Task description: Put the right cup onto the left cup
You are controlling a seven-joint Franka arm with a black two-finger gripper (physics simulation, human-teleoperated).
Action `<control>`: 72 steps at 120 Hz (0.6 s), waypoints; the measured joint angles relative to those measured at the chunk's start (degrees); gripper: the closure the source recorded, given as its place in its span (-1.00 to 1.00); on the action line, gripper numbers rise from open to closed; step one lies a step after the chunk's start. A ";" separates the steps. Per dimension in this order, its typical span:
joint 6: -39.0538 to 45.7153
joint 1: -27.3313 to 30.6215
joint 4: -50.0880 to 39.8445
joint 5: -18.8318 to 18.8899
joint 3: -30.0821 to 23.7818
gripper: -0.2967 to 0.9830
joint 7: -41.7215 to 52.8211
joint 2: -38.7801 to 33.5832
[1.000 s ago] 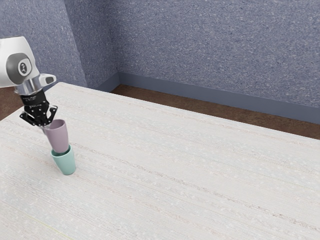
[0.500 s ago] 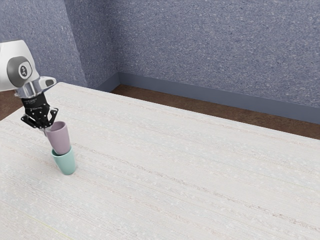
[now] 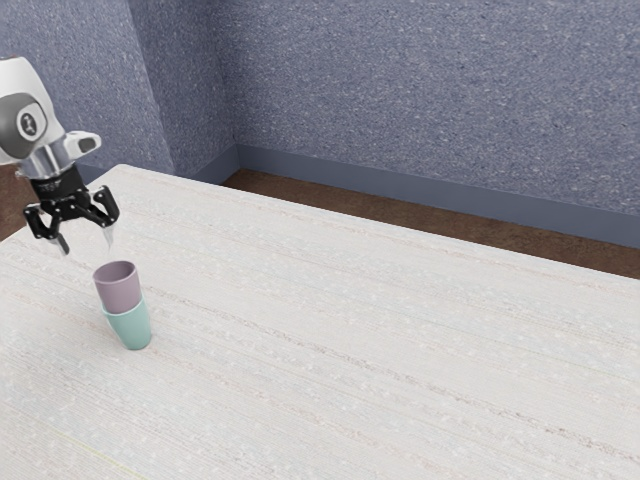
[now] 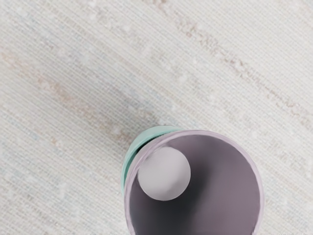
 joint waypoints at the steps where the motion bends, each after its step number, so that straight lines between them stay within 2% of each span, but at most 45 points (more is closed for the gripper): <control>1: 0.00 -0.04 0.10 -0.01 -0.01 -0.39 0.01 -0.20; 19: -0.12 -0.40 2.55 0.38 -0.43 -0.47 0.22 -2.06; 48: -0.79 0.29 11.93 3.37 -3.47 -0.51 -0.27 0.16; 72: -3.73 -2.97 17.59 7.86 -5.98 -0.53 -1.34 0.80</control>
